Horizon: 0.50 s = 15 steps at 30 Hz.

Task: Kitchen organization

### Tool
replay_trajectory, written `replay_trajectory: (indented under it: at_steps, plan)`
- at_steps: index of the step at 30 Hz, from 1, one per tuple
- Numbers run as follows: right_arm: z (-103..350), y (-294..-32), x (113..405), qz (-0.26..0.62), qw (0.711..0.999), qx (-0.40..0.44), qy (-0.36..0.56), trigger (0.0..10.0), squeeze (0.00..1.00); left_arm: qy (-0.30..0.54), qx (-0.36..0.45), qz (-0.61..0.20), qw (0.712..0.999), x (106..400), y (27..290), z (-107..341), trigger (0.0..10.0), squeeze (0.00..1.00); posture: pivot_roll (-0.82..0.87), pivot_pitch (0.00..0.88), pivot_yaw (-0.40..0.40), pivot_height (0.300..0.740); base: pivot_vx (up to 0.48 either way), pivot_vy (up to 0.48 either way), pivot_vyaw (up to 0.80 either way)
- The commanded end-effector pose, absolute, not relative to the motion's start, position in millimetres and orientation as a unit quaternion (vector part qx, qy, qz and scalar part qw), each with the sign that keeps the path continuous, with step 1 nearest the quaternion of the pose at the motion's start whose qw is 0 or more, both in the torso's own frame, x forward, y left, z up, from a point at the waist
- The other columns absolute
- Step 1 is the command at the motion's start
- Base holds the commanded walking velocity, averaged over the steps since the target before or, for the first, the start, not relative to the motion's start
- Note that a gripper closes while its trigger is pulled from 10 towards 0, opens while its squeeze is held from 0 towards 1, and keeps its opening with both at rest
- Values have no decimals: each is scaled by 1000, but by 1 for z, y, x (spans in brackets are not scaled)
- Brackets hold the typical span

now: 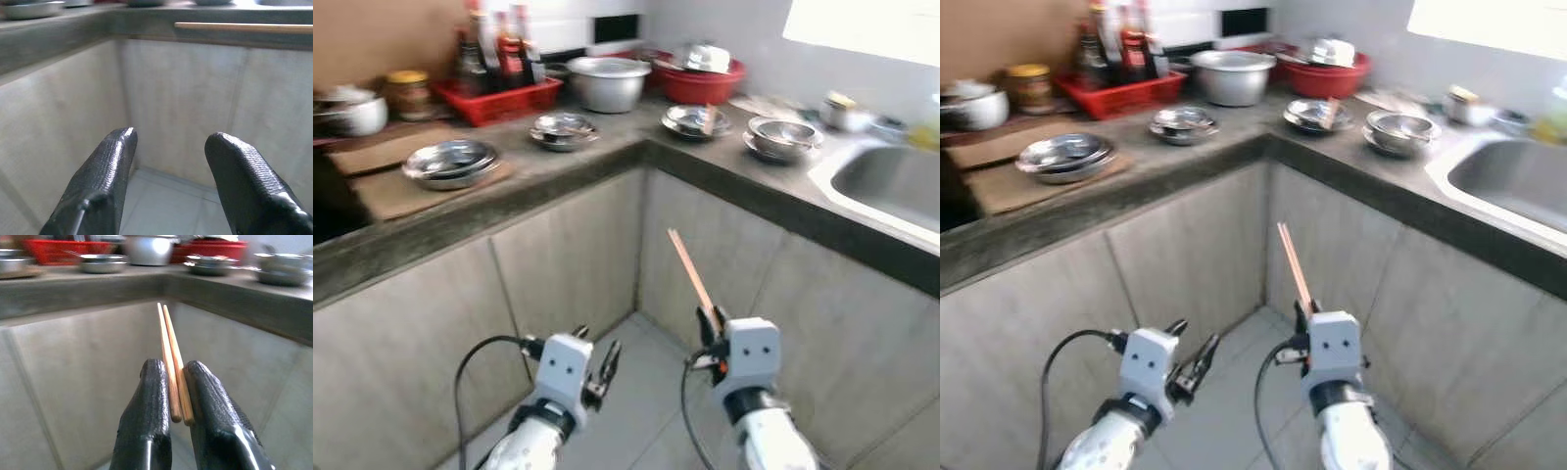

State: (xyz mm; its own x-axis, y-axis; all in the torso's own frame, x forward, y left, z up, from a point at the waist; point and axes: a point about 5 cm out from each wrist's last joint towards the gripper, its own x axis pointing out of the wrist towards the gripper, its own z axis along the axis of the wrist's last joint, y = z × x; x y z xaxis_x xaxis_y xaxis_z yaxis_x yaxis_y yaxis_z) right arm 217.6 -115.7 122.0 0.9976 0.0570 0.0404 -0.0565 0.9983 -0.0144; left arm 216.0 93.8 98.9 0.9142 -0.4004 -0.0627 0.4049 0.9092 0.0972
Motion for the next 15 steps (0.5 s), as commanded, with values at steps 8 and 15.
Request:
replay_trajectory:
  at_steps: [8, 15]
  plan:
    - [122, -115, 218, 19, 1000, -2, -17, 10000, 0, 21, 56, -214, 975, 213, 93, 99, 10000, 0, 39, 0, 5, 740, 0, 406, -794]
    - [122, -116, 218, 14, 1000, -3, -16, 10000, 0, 22, 60, -220, 973, 213, 92, 99, 10000, 0, 36, 0, 8, 740, 0, 35, -788]
